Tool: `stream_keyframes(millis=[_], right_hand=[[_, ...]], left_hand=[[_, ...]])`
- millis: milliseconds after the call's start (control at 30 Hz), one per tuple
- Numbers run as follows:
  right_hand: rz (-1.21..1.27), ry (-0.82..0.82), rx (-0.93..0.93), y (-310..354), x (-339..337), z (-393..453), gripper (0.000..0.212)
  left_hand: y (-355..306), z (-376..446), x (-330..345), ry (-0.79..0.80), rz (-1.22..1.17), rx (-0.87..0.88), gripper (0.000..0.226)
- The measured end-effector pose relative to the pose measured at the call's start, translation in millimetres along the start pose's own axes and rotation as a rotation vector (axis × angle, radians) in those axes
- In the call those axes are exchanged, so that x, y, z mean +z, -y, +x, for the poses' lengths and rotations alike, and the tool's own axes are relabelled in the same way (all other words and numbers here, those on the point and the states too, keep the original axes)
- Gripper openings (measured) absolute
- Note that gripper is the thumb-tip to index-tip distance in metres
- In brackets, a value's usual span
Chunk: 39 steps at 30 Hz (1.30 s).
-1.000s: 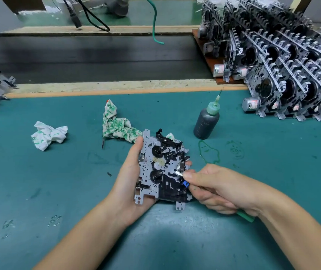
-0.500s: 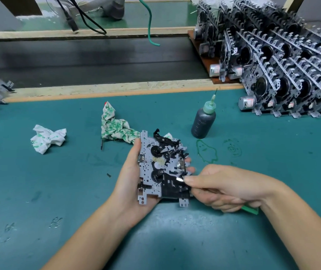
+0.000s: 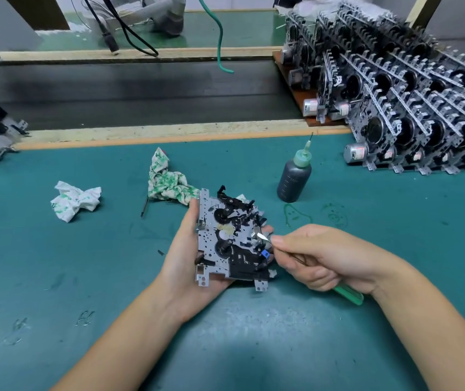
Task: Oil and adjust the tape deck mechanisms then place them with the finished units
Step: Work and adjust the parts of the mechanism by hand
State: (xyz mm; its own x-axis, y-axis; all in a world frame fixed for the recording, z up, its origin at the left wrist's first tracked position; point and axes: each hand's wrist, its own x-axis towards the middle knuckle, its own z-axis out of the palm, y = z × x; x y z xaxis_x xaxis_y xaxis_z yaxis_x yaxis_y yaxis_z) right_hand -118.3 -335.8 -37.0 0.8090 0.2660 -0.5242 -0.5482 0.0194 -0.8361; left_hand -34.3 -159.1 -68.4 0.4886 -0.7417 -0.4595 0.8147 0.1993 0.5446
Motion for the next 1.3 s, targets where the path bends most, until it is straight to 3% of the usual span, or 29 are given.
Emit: stream_keyframes(millis=[667,900,1300], right_hand=[[-0.192,-0.186,0.058,-4,16,3,0.054],[-0.285,-0.172,0.049,-7,13,6,0.057],[-0.234,-0.128,0.009,-7,10,8,0.056]], left_hand=[[1,1,2,-0.045,0.056,0.008,0.07],[3,1,8,-0.088,0.086,0.049,0.07],[0,-2,12,-0.125,0.1,0.044,0.07]])
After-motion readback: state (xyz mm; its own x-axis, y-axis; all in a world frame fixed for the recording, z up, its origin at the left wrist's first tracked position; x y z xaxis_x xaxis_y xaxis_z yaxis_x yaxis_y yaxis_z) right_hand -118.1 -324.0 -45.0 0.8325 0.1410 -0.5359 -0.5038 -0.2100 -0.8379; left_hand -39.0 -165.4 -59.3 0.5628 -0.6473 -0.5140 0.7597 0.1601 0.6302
